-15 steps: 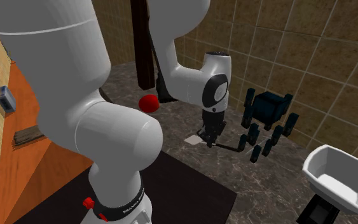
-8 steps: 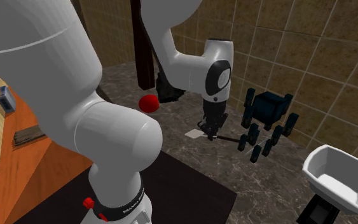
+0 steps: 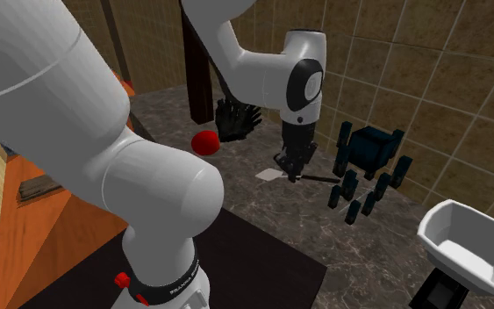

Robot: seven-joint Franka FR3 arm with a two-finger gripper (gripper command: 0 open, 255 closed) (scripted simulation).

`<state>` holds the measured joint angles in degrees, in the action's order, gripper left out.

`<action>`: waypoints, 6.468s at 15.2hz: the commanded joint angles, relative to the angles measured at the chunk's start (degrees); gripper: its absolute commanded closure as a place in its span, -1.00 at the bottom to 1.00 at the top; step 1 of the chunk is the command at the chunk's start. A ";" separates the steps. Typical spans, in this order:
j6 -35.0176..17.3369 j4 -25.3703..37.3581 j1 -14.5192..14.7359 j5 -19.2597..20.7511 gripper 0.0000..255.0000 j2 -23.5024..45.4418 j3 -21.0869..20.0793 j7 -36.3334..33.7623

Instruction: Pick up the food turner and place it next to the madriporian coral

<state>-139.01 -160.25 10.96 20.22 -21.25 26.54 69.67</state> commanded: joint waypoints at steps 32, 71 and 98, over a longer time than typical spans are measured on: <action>16.49 51.47 11.25 -22.02 1.00 37.27 -8.01 -1.72; 6.30 67.59 8.56 -28.66 1.00 64.26 -12.43 -1.54; -0.06 70.69 7.24 -30.16 -1.00 73.71 -14.11 -1.16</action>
<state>-139.07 -89.56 18.20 -9.94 52.45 12.44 68.51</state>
